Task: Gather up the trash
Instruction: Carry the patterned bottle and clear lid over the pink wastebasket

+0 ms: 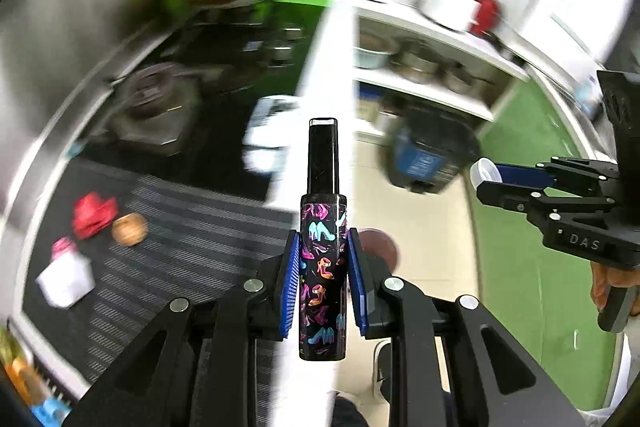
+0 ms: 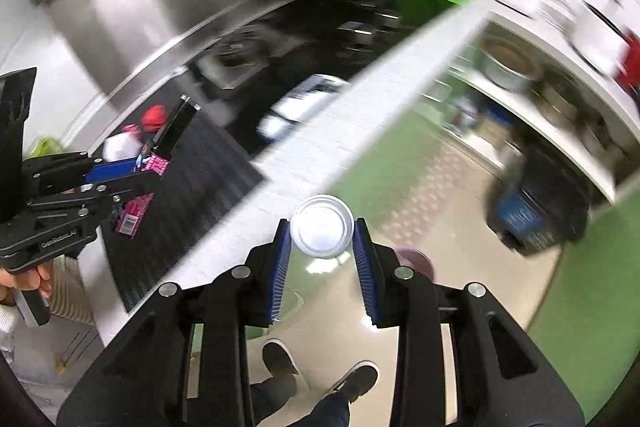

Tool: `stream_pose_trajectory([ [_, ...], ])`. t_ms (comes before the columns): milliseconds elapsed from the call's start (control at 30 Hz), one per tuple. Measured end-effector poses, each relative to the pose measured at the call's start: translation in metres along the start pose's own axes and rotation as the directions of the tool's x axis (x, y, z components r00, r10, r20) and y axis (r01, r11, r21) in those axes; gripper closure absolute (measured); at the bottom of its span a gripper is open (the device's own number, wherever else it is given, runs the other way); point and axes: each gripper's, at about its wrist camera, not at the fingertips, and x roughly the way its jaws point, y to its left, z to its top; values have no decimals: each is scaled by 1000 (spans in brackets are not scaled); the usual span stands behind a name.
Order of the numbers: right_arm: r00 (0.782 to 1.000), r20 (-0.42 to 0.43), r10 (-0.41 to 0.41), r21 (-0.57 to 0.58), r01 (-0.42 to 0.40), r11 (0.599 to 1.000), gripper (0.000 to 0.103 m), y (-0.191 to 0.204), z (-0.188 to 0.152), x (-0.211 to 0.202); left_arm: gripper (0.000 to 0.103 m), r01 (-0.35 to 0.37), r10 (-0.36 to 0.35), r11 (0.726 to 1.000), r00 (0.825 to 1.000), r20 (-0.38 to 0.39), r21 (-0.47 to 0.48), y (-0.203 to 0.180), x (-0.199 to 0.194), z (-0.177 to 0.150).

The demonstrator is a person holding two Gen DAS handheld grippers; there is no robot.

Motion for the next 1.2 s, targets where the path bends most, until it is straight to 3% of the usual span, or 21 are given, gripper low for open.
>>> stream_pose_trajectory([
  [233,996,-56,-75,129,82,988,71,-103,-57,8,80,98,-94,993,993,-72,60,-87,71,3],
  [433,991,-122,-47,136,64,989,71,-160,-80,62,80,83,-77,996,987,-140,38,-121,149,-5],
  [833,975,-223,8,114,18,993,71,-211,-104,206,80,62,-66,998,967,-244,-25,-108,286,-28],
  [1100,969,-245,30,129,2,992,71,-225,-119,280,80,70,-69,998,962,-265,-6,-91,333,-39],
  [1133,968,-250,31,130,2,992,69,-227,-121,289,80,71,-70,997,961,-266,-5,-90,337,-40],
  [1200,967,-255,22,135,13,991,38,-232,-124,299,80,72,-70,997,960,-269,-1,-88,345,-40],
])
